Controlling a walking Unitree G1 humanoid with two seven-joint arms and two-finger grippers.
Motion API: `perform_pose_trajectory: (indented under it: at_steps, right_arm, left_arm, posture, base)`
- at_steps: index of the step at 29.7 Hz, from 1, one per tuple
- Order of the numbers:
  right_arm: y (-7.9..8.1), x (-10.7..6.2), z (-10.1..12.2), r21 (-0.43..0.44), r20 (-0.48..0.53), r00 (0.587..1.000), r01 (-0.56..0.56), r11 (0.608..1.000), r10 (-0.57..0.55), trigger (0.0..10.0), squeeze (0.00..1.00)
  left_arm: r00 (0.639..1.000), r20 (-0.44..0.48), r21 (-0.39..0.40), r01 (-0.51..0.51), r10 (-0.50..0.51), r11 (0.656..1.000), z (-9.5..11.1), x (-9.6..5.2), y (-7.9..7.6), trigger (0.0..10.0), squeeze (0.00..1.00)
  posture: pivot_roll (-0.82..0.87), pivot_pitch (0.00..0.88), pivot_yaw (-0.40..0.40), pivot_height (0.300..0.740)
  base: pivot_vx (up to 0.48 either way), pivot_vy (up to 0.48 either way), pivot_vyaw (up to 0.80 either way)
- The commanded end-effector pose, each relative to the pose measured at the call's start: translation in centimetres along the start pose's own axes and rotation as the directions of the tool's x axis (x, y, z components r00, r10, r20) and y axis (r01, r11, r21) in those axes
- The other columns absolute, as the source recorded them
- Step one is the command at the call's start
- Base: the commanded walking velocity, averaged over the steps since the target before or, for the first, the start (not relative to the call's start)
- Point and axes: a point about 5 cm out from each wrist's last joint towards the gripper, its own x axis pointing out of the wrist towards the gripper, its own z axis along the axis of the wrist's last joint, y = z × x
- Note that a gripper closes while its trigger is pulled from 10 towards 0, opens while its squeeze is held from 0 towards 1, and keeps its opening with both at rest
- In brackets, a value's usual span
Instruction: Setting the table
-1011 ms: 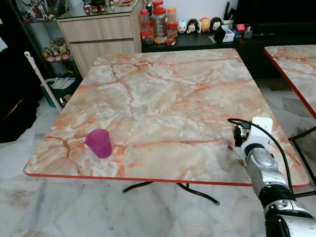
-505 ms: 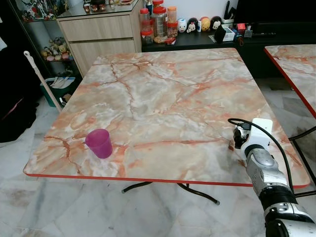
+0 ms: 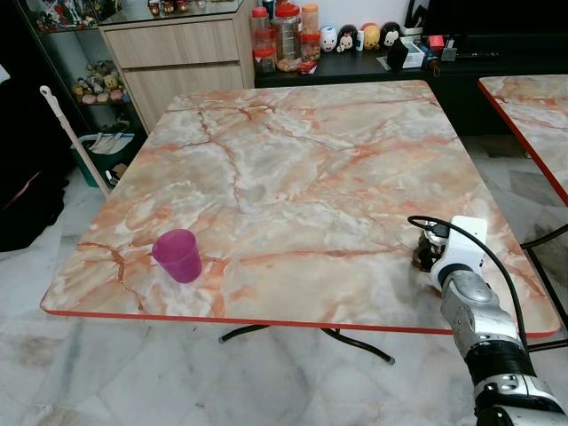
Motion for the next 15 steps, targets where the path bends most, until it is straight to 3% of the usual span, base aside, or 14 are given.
perform_pose_trajectory:
  at_steps: [1, 10, 11, 12, 13, 15]
  right_arm:
    - [0.04, -0.11, -1.1, 0.019, -0.049, 0.999, 0.001, 1.0, 0.0, 10.0, 0.0]
    - [-0.05, -0.25, -1.92, 0.026, -0.083, 0.997, 0.003, 1.0, -0.001, 10.0, 0.0]
    - [-0.07, -0.24, -1.96, 0.026, -0.084, 0.996, 0.003, 1.0, -0.001, 7.2, 0.0]
    - [-0.08, -0.24, -1.98, 0.027, -0.085, 0.996, 0.003, 1.0, -0.001, 7.2, 0.0]
    - [-0.08, -0.24, -1.98, 0.027, -0.084, 0.996, 0.003, 1.0, 0.0, 0.0, 0.0]
    - [-0.05, -0.24, -1.93, 0.029, -0.082, 0.997, 0.001, 1.0, 0.002, 0.0, 0.0]
  left_arm:
    - [1.0, -0.03, 0.002, -0.001, 0.001, 1.0, -0.59, -0.23, 0.38, 10.0, 0.0]
    - [0.999, -0.036, 0.002, 0.003, -0.003, 1.0, -0.69, -0.25, 0.34, 10.0, 0.0]
    - [0.999, -0.036, 0.002, 0.004, -0.004, 1.0, -0.69, -0.25, 0.34, 10.0, 0.0]
    - [0.999, -0.036, 0.002, 0.004, -0.004, 1.0, -0.69, -0.25, 0.34, 10.0, 0.0]
    - [0.999, -0.036, 0.002, 0.003, -0.003, 1.0, -0.7, -0.25, 0.35, 10.0, 0.0]
    - [0.999, -0.037, 0.001, 0.003, -0.003, 1.0, -0.71, -0.26, 0.38, 10.0, 0.0]
  posture:
    - [-0.11, 0.045, 0.074, 0.736]
    - [-0.11, 0.047, 0.074, 0.736]
    - [-0.11, 0.047, 0.074, 0.736]
    - [-0.11, 0.047, 0.074, 0.736]
    - [-0.11, 0.047, 0.074, 0.736]
    - [-0.1, 0.049, 0.073, 0.736]
  base:
    - [0.0, 0.0, 0.0]
    - [0.0, 0.0, 0.0]
    - [0.0, 0.0, 0.0]
    - [0.0, 0.0, 0.0]
    - [0.0, 0.0, 0.0]
    - [0.0, 0.0, 0.0]
